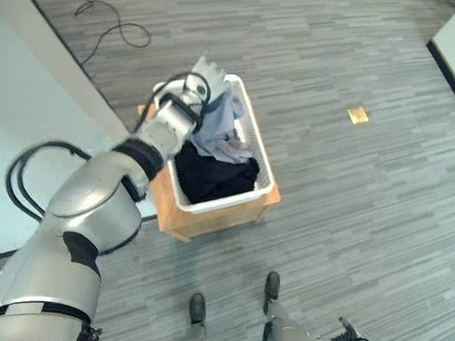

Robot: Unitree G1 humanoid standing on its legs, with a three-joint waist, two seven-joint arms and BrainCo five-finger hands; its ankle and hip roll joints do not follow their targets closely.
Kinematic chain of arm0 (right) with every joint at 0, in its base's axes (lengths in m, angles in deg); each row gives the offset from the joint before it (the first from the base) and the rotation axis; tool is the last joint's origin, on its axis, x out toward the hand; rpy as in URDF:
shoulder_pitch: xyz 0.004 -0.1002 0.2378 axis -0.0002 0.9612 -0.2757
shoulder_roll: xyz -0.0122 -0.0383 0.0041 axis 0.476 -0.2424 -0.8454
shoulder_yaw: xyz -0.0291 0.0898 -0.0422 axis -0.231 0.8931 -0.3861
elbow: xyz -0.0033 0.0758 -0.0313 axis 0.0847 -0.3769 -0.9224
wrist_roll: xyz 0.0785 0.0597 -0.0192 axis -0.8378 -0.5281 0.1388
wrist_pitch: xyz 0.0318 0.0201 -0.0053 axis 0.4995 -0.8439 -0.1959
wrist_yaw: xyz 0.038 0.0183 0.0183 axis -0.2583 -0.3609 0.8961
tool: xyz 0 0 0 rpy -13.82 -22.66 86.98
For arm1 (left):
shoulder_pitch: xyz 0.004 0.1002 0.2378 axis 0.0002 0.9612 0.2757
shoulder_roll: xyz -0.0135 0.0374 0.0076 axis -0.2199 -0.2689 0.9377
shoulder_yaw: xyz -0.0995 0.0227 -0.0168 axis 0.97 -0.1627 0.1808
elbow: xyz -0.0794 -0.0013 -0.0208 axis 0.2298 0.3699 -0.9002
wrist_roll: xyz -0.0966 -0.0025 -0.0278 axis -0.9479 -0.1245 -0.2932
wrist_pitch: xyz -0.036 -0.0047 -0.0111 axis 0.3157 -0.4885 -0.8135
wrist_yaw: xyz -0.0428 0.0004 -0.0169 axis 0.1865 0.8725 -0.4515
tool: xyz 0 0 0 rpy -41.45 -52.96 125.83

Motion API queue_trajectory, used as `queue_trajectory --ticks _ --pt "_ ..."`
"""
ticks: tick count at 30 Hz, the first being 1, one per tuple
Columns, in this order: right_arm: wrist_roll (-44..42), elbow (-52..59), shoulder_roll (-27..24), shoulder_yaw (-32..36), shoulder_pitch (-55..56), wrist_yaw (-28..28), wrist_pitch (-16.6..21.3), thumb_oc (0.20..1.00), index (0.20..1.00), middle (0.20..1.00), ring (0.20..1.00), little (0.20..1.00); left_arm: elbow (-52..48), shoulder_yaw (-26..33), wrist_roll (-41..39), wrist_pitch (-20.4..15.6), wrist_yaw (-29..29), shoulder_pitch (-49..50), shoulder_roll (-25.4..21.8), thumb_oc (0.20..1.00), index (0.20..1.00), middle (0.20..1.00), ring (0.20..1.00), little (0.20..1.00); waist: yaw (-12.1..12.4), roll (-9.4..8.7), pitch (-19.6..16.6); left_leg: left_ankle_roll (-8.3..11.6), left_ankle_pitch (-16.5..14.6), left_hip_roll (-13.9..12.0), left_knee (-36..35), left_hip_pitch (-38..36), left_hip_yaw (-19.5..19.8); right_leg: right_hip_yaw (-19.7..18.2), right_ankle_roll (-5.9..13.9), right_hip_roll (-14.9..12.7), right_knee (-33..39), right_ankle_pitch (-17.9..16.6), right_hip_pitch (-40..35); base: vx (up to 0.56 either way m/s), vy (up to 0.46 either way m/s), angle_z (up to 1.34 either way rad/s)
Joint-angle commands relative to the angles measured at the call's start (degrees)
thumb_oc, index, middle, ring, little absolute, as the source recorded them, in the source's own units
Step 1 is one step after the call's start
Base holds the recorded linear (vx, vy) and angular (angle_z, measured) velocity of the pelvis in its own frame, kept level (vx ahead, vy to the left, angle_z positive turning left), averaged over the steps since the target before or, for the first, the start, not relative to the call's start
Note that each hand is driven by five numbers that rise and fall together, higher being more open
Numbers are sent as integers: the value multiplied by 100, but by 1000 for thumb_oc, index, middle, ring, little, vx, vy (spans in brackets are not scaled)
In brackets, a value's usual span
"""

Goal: Pick up bed clothes into laundry basket.

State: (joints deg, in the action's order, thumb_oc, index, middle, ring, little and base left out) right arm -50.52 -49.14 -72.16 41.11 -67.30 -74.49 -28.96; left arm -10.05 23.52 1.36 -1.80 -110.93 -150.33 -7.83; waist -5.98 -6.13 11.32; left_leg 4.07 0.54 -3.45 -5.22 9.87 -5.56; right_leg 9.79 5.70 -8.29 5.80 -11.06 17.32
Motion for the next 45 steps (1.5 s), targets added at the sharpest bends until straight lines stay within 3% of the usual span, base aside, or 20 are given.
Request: queue_trajectory --ticks 1,5,8,9,17,18,23,24,29,30,31,32,33,35,36,37,41,43,44,45 --pt "-13 -38 -139 88 -188 -94 5 1000 1000 1000 1000 1000 503 372 158 330 -158 -1005 17 1000 1000 1000 1000 1000 68 206 480 204 86 -243 22 92 127 195 892 -501 -80 353 -694 -34 12 4" --pt "-23 101 -230 131 -255 -188 19 1000 1000 1000 1000 1000 416 539 23 256 -143 -638 11 1000 1000 1000 1000 1000 90 194 524 184 84 -226 22 125 108 183 908 -522 -80 339 -653 -21 14 5" --pt "135 225 -313 123 -269 -311 -92 1000 1000 1000 1000 1000 -216 1181 -999 -133 -257 -162 -248 1000 1000 1000 1000 1000 159 234 518 170 59 -198 22 61 99 187 899 -555 -80 376 -703 -12 18 -7" --pt "230 324 -367 169 -323 -443 -240 1000 1000 1000 1000 1000 -842 1811 -2089 -339 -434 186 -128 1000 1000 1000 1000 1000 216 277 502 167 41 -180 22 -22 100 219 888 -594 -80 423 -781 5 8 -5" --pt "338 1298 -653 538 -839 -950 -450 1000 1000 1000 1000 1000 -2952 3268 -5068 -1381 -705 1726 853 1000 1000 1000 1000 1000 349 447 379 117 -103 -121 22 -388 162 250 844 -696 -80 552 -1112 7 1 2" --pt "326 1712 -869 654 -1119 -1071 -454 1000 1000 1000 1000 1000 -3568 3644 -6177 -1837 -629 2375 1205 1000 1000 1000 1000 1000 418 472 288 100 -134 -115 22 -504 160 241 824 -722 -80 558 -1205 0 0 0" --pt "150 2830 -1290 971 -1730 -1187 -263 1000 1000 1000 1000 1000 -4814 4056 -6850 -2226 -396 3585 1186 1000 1000 1000 1000 1000 706 535 99 69 -213 -99 22 -739 159 316 776 -737 -80 637 -1474 58 -39 -5" --pt "45 3766 -1646 1332 -1609 -1113 -136 1000 1000 1000 1000 1000 -5716 4466 -7610 -2459 99 4689 1044 1000 1000 1000 1000 1000 873 596 106 32 -252 -72 22 -906 234 374 720 -719 -207 713 -1696 32 -37 -1" --pt "61 4875 -1785 1825 -1296 -1063 27 1000 1000 1000 1000 1000 -6935 4619 -7985 -2507 766 6231 880 1000 1000 1000 1000 1000 1121 747 130 -14 -144 -88 22 -1009 589 321 614 -643 -1193 1170 -1665 24 -79 33" --pt "55 5086 -1764 1915 -1289 -1079 94 1000 1000 1000 1000 1000 -7099 4670 -8016 -2562 846 6459 852 1000 1000 1000 1000 1000 1176 785 155 -36 -120 -64 22 -1003 792 108 602 -503 -1538 1341 -1653 -27 -143 82" --pt "-51 5391 -1689 2040 -1257 -1093 252 1000 1000 1000 1000 1000 -7255 4811 -8085 -2612 885 6863 840 1000 1000 1000 1000 1000 1212 860 103 -65 109 -31 22 -856 1260 -703 434 -12 -1859 1706 -1539 22 -149 106" --pt "-51 5392 -1689 2037 -1249 -1092 251 1000 1000 1000 1000 1000 -7261 4811 -8085 -2607 885 6875 840 1000 1000 1000 1000 1000 1209 849 73 -62 52 -27 22 -864 1261 -698 432 -18 -1872 1767 -1543 27 -263 171" --pt "-259 5717 -1563 2158 -1085 -1045 437 1000 1000 1000 1000 1000 -7308 5018 -7886 -2619 918 7202 760 1000 1000 1000 1000 1000 1176 849 60 -57 183 87 22 -782 1729 -1898 254 474 -1822 2037 -1607 -16 -263 169" --pt "-510 6052 -1453 2108 -938 -897 637 1000 1000 1000 1000 1000 -7172 5123 -7819 -2602 941 7392 676 1000 1000 1000 1000 1000 1230 815 126 -3 293 193 46 -663 2146 -2577 42 693 -1532 2073 -1797 -87 -281 208" --pt "-518 6060 -1448 2111 -928 -888 637 1000 1000 1000 1000 1000 -7175 5127 -7822 -2603 943 7401 668 1000 1000 1000 1000 1000 1216 810 126 1 293 191 47 -667 2160 -2565 34 694 -1521 2069 -1811 -138 -359 191" --pt "-810 7415 -1182 1899 -373 -447 839 1000 1000 1000 1000 1000 -7149 5813 -7829 -2643 745 7671 699 1000 1000 1000 1000 1000 1273 790 154 168 360 73 82 -585 2212 -2352 -9 545 -1006 1895 -2076 -183 -328 113" --pt "-802 7497 -1090 1354 333 263 1082 1000 1000 1000 1000 1000 -7394 6192 -7663 -2680 536 8376 1093 1000 1000 1000 1000 1000 1510 927 226 396 699 -87 127 -228 2323 -1806 -133 547 -101 1736 -2494 -211 -321 55" --pt "-790 7517 -1112 1264 306 295 1175 1000 1000 1000 1000 1000 -7436 6212 -7706 -2708 532 8546 1241 1000 1000 1000 1000 1000 1516 954 284 427 829 -98 177 -6 2243 -1551 -140 526 -80 1738 -2512 -186 -110 84" --pt "-745 7490 -1123 1240 104 237 1187 1000 1000 1000 1000 1000 -7335 6203 -7833 -2757 563 8584 1482 1000 1000 1000 1000 1000 1436 877 338 244 591 -348 299 216 640 -960 -50 280 -80 1745 -2446 -256 -106 147" --pt "-768 7488 -1067 1250 12 174 1175 1000 1000 1000 1000 1000 -7275 6215 -7900 -2773 619 8547 1440 1000 1000 1000 1000 1000 1356 850 295 208 541 -618 390 120 -263 -557 -3 209 -80 1733 -2422 -386 -128 185"
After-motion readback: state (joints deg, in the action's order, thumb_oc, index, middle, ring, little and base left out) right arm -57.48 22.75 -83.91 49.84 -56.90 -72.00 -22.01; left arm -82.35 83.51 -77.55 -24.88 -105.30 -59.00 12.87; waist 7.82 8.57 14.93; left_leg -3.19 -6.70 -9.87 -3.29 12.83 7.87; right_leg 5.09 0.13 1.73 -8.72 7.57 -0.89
